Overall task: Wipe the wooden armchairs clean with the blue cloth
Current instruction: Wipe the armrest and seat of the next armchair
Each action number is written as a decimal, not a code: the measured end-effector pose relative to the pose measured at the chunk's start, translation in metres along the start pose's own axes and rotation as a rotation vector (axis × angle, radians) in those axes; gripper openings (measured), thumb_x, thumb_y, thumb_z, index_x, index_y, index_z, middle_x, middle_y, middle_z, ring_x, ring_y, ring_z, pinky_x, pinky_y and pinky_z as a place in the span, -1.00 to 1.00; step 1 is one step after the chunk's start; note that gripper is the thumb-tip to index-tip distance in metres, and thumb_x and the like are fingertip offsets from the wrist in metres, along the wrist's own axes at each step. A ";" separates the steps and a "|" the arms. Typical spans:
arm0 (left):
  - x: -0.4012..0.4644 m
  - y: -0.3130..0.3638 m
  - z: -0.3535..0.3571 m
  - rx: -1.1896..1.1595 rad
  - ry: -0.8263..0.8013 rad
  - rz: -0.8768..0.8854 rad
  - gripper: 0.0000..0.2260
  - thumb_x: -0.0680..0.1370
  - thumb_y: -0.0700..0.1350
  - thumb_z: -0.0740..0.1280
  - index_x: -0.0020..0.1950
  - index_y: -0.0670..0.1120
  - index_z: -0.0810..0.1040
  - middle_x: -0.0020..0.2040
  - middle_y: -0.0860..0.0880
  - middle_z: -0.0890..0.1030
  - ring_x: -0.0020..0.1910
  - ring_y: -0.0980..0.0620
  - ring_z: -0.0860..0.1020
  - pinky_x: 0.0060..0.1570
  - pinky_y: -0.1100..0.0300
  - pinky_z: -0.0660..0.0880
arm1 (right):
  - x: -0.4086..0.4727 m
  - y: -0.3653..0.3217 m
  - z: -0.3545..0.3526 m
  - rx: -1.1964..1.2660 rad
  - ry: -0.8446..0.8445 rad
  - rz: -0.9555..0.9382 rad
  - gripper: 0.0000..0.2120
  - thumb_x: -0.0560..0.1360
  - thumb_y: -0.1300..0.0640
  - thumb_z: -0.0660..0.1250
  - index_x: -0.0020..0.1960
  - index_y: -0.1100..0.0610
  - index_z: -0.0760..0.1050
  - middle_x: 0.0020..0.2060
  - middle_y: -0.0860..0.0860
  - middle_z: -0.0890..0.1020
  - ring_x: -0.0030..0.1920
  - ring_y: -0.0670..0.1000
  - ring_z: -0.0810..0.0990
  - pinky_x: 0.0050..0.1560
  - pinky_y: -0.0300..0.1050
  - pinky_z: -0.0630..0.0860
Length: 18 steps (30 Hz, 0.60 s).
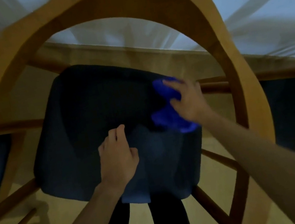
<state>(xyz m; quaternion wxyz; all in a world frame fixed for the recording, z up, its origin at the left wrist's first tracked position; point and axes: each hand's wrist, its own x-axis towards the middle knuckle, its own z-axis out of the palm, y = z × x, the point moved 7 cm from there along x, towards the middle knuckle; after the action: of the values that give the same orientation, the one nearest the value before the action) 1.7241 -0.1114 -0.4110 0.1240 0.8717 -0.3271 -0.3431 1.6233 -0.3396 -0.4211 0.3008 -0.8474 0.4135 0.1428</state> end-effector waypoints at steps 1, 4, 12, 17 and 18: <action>-0.004 0.000 0.001 0.034 0.032 0.003 -0.45 0.47 -0.17 0.34 0.45 -0.14 0.30 0.27 -0.08 0.43 0.21 -0.07 0.45 0.30 -0.07 0.31 | 0.023 -0.003 -0.007 -0.048 0.026 0.026 -0.42 0.56 0.07 0.27 0.53 -0.17 0.21 0.48 0.08 0.26 0.40 0.20 0.26 0.35 0.12 0.27; -0.016 -0.001 0.008 0.088 0.083 -0.007 -0.48 0.44 -0.16 0.36 0.39 -0.15 0.36 0.17 -0.07 0.48 0.14 -0.06 0.49 0.30 -0.10 0.29 | 0.056 -0.013 0.002 -0.129 0.005 0.087 -0.43 0.58 0.03 0.26 0.54 -0.16 0.18 0.49 0.07 0.24 0.41 0.25 0.23 0.35 0.17 0.30; -0.020 0.014 0.015 0.094 0.063 0.028 -0.48 0.46 -0.13 0.35 0.41 -0.14 0.33 0.20 -0.08 0.47 0.19 -0.07 0.46 0.25 -0.05 0.31 | -0.111 0.005 0.099 -0.091 -0.206 0.050 -0.31 0.54 0.09 0.32 0.53 -0.28 0.07 0.52 -0.07 0.07 0.41 0.14 0.18 0.33 0.20 0.38; -0.009 0.037 0.022 0.094 0.047 0.077 -0.49 0.48 -0.13 0.31 0.42 -0.12 0.30 0.21 -0.08 0.45 0.21 -0.06 0.43 0.26 -0.03 0.28 | -0.156 0.017 0.113 0.030 -0.287 0.124 -0.40 0.56 0.05 0.29 0.52 -0.27 0.18 0.47 -0.10 0.19 0.34 0.07 0.23 0.31 0.10 0.40; -0.007 0.039 0.024 0.091 0.046 0.083 -0.49 0.49 -0.12 0.31 0.43 -0.11 0.29 0.21 -0.07 0.45 0.21 -0.05 0.43 0.27 -0.03 0.27 | -0.148 0.020 0.105 0.081 -0.264 0.160 -0.43 0.56 0.06 0.29 0.50 -0.25 0.22 0.46 -0.09 0.22 0.34 0.07 0.25 0.32 0.07 0.38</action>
<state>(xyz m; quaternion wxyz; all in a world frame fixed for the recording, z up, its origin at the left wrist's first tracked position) 1.6847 -0.1360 -0.4076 0.1056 0.8697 -0.3754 -0.3025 1.5171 -0.1927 -0.4378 0.3741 -0.7730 0.4420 0.2594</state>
